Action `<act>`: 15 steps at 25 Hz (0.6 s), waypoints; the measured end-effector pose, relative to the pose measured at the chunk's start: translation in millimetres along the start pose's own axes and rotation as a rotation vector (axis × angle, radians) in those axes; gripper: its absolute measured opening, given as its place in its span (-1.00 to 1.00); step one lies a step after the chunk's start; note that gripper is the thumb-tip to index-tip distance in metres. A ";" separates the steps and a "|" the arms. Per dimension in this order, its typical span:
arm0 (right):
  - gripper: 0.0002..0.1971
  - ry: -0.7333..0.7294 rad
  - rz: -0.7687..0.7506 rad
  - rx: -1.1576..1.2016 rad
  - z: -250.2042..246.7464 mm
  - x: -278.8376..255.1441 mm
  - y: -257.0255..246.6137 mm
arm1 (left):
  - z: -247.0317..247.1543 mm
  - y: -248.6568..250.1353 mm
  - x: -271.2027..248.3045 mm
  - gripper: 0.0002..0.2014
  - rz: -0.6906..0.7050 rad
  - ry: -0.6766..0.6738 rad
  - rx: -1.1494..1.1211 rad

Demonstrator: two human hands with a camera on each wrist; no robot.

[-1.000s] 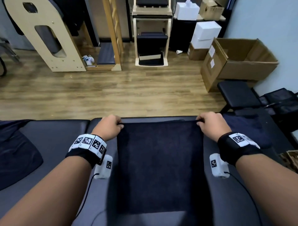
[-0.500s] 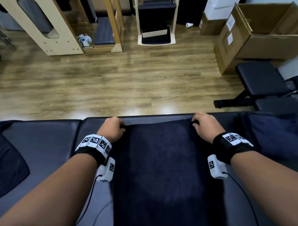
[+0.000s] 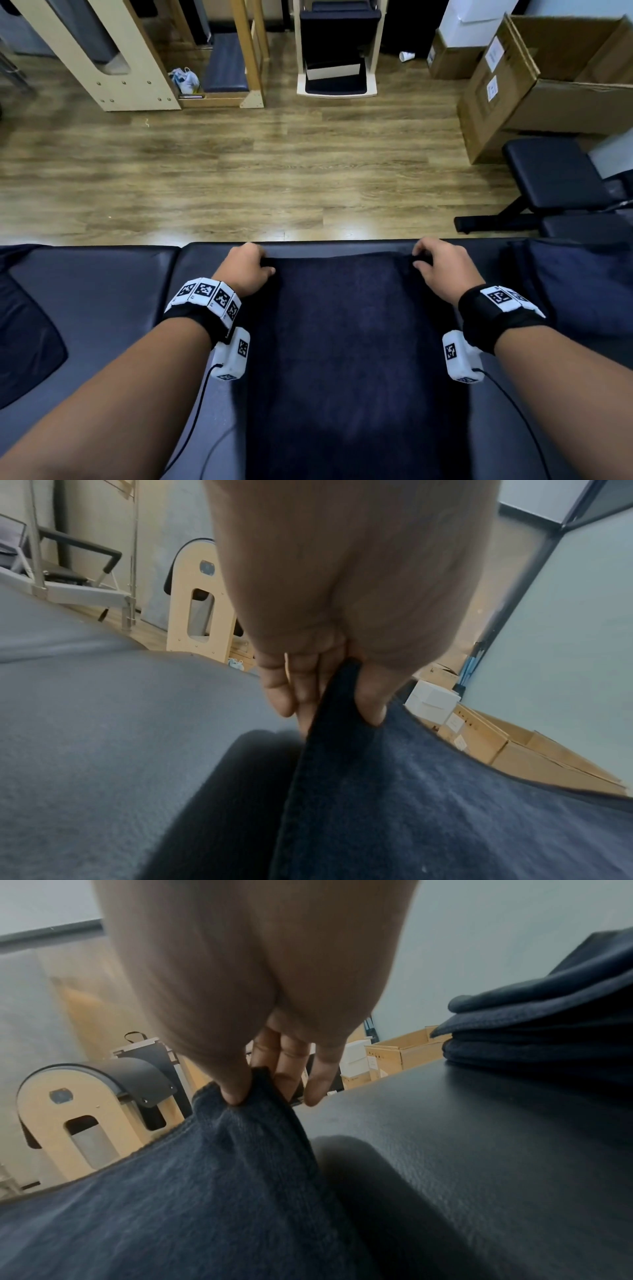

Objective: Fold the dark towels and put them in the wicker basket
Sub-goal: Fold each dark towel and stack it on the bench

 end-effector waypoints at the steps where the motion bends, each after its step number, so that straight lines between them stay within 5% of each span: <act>1: -0.81 0.022 -0.001 -0.008 -7.0 -3.0 -2.8 | -6.9 -0.4 -4.6 -0.70 -0.013 0.015 -0.032; 5: -0.79 0.072 -0.071 -0.144 -49.6 -8.1 -22.6 | -58.8 5.6 -32.5 -0.67 -0.010 0.087 -0.202; 11: -0.90 0.457 -0.125 0.021 -167.8 -49.7 -103.3 | -193.6 21.3 -120.1 -0.72 0.221 0.411 -0.376; 15: -0.85 0.564 -0.202 0.059 -189.7 -109.8 -134.1 | -210.9 12.8 -183.8 -0.75 0.380 0.527 -0.304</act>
Point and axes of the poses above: each hand's wrist, its own x-axis towards the middle knuckle, its own z-axis out of the palm, y = z × x, the point moved 5 cm from there along x, towards the middle knuckle, and after that the axes turned 9 degrees about -z, right-handed, at the moved point
